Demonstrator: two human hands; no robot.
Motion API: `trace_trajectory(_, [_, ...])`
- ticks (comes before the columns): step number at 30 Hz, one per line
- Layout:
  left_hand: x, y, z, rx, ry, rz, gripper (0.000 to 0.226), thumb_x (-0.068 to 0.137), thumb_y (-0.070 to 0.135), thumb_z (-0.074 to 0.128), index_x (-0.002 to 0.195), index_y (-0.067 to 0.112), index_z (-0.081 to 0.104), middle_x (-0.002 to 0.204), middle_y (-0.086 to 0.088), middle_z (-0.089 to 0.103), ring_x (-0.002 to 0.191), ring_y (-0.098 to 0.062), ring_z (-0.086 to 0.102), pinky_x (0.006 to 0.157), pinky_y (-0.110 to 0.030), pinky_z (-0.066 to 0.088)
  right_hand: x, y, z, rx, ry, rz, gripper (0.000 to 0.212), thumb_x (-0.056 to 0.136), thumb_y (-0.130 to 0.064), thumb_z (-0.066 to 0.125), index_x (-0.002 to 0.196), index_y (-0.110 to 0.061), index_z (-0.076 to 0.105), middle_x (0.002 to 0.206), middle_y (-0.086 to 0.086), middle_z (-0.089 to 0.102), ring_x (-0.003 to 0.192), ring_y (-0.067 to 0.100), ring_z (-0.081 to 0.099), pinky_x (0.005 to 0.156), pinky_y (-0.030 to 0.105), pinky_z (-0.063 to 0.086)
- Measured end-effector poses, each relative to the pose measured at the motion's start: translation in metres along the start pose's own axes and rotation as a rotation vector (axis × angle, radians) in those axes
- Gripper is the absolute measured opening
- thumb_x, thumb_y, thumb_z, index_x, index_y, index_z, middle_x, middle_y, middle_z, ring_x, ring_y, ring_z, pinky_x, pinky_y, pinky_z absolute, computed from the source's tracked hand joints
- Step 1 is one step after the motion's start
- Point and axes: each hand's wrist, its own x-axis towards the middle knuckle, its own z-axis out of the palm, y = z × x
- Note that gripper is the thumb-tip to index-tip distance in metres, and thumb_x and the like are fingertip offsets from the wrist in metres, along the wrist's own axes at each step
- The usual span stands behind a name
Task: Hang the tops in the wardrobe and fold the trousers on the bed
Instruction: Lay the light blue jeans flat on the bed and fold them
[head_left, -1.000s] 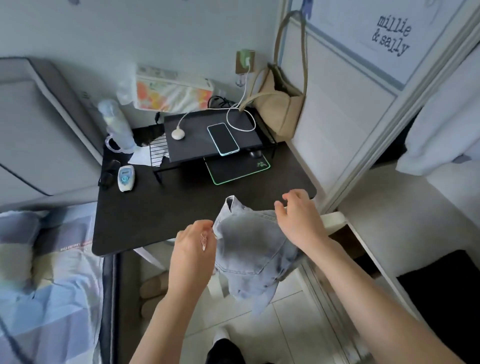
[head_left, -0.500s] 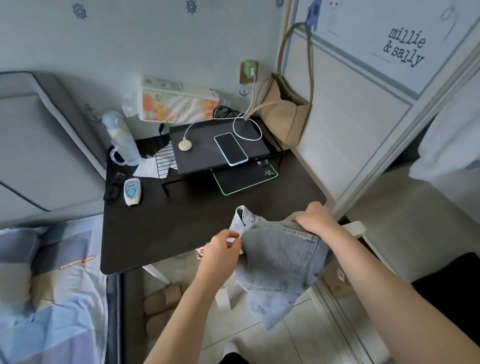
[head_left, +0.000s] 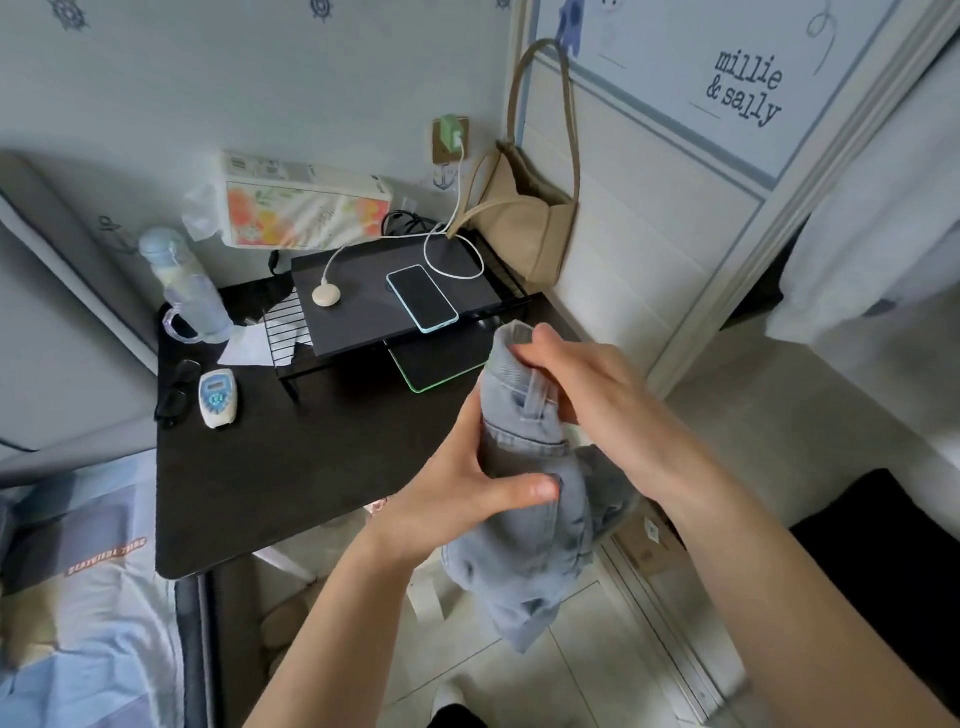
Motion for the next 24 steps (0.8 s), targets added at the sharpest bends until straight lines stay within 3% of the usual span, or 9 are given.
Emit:
trace_trajectory(5, [-0.010,-0.009,0.003,0.256,0.548,0.058,0.045,0.071,0.001,0.081,0.108,0.021,0.064,0.096,0.008,0.072,0.089,-0.006,0.069,0.075,-0.020,0.054,0.004,-0.019,0.002,-0.113,-0.262,-0.006,0.064,0.097,-0.055,0.029,0.116,-0.006,0.065,0.114,0.008,0.069,0.111,0.014,0.062,0.101,0.041,0.046])
trace_trajectory(8, [-0.027,-0.017,-0.019,0.076,0.682,0.019,0.028,0.067,0.003,0.076,0.089,0.021,0.071,0.086,0.001,0.075,0.080,-0.013,0.071,0.066,-0.022,0.055,0.018,-0.005,-0.010,-0.255,-0.052,-0.097,0.027,0.093,-0.040,0.046,0.105,-0.033,0.069,0.098,-0.019,0.072,0.097,-0.005,0.064,0.093,0.033,0.050])
trace_trajectory(10, [-0.044,-0.020,-0.036,-0.071,0.710,-0.017,0.021,0.062,0.005,0.070,0.078,0.019,0.069,0.079,-0.004,0.072,0.075,-0.019,0.069,0.065,-0.029,0.056,0.032,0.024,-0.020,-0.299,0.098,-0.023,0.020,0.091,-0.022,0.053,0.098,-0.032,0.069,0.091,-0.017,0.072,0.094,-0.002,0.064,0.094,0.034,0.049])
trace_trajectory(13, [-0.070,-0.020,-0.054,-0.271,0.690,-0.064,0.023,0.055,0.000,0.062,0.074,0.012,0.064,0.071,-0.012,0.064,0.069,-0.029,0.065,0.064,-0.043,0.053,0.053,0.081,-0.015,-0.493,-0.036,0.292,0.029,0.089,-0.014,0.056,0.116,-0.021,0.062,0.115,-0.002,0.066,0.108,0.015,0.060,0.094,0.032,0.047])
trace_trajectory(16, [-0.093,-0.017,-0.065,-0.374,0.620,-0.058,0.037,0.044,-0.001,0.058,0.080,0.006,0.067,0.077,-0.020,0.067,0.073,-0.036,0.067,0.065,-0.044,0.055,0.066,0.129,0.010,-0.662,-0.284,0.507,0.062,0.085,-0.027,0.064,0.141,-0.019,0.040,0.135,0.003,0.053,0.120,0.021,0.053,0.095,0.030,0.043])
trace_trajectory(19, [-0.115,-0.018,-0.072,-0.476,0.553,-0.081,0.063,0.033,0.002,0.066,0.094,-0.008,0.054,0.085,-0.025,0.061,0.080,-0.039,0.064,0.070,-0.046,0.055,0.085,0.145,0.034,-0.578,-0.417,0.576,0.087,0.078,-0.042,0.070,0.150,-0.018,0.026,0.143,0.003,0.047,0.127,0.022,0.048,0.103,0.034,0.039])
trace_trajectory(21, [-0.129,-0.012,-0.074,-0.706,0.453,-0.021,0.065,0.041,0.001,0.073,0.102,-0.010,0.054,0.091,-0.031,0.063,0.088,-0.046,0.064,0.076,-0.053,0.054,0.098,0.141,0.057,-0.485,-0.531,0.610,0.091,0.072,-0.059,0.071,0.144,-0.018,0.034,0.139,0.002,0.047,0.124,0.022,0.050,0.091,0.031,0.042])
trace_trajectory(23, [-0.129,0.002,-0.062,-0.910,0.177,0.178,0.052,0.066,-0.017,0.035,0.115,-0.016,0.051,0.114,-0.045,0.054,0.113,-0.055,0.052,0.098,-0.062,0.039,0.106,0.135,0.068,-0.389,-0.569,0.668,0.088,0.060,-0.077,0.066,0.126,-0.024,0.043,0.123,0.001,0.052,0.105,0.019,0.058,0.078,0.030,0.045])
trace_trajectory(24, [-0.138,0.005,-0.059,-0.959,0.143,0.265,0.070,0.061,-0.019,0.011,0.123,-0.019,0.044,0.125,-0.046,0.046,0.122,-0.055,0.045,0.106,-0.059,0.030,0.108,0.129,0.084,-0.398,-0.619,0.646,0.087,0.058,-0.082,0.062,0.121,-0.027,0.043,0.115,0.000,0.054,0.097,0.017,0.058,0.075,0.030,0.045])
